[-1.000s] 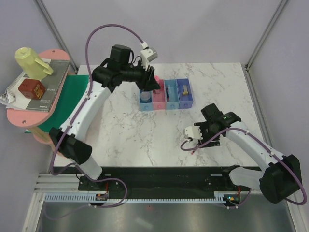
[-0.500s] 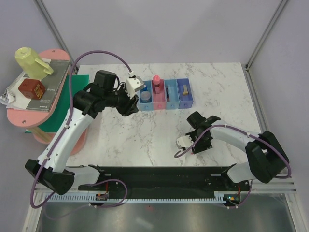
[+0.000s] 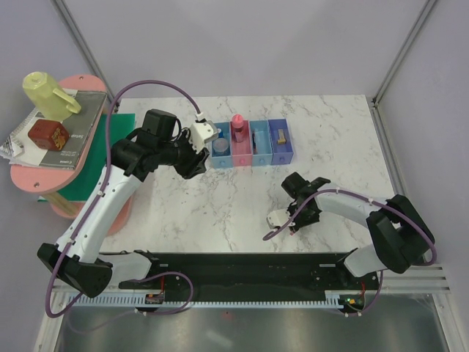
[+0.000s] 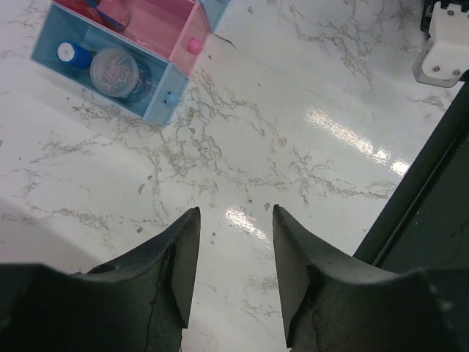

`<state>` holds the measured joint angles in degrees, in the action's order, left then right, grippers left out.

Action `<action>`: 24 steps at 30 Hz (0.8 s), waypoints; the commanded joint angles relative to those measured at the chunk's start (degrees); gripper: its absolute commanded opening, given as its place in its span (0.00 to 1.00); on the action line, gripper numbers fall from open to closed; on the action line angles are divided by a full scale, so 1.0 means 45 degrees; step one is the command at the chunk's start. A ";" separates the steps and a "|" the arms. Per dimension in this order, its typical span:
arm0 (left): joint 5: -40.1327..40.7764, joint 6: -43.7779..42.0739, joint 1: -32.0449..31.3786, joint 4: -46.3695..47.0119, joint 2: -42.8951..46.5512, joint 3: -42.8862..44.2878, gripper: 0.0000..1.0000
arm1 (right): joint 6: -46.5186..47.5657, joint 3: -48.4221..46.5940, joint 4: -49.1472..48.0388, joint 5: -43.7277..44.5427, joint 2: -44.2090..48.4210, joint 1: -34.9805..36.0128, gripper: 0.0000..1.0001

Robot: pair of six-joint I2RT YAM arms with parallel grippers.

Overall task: Sort the stationery into containers
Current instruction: Pick up the pen from the center of the board.

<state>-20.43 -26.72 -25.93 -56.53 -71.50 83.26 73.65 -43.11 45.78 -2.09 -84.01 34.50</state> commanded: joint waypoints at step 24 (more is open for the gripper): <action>0.0262 -0.0722 0.0060 -0.0464 0.1534 -0.0768 0.53 | -0.9683 -0.5533 -0.0057 -0.0552 -0.0354 0.0146 0.00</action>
<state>-19.33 -27.35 -25.93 -57.67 -66.76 81.58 41.65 -60.36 43.64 -3.20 -84.62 35.09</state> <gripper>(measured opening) 0.526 0.142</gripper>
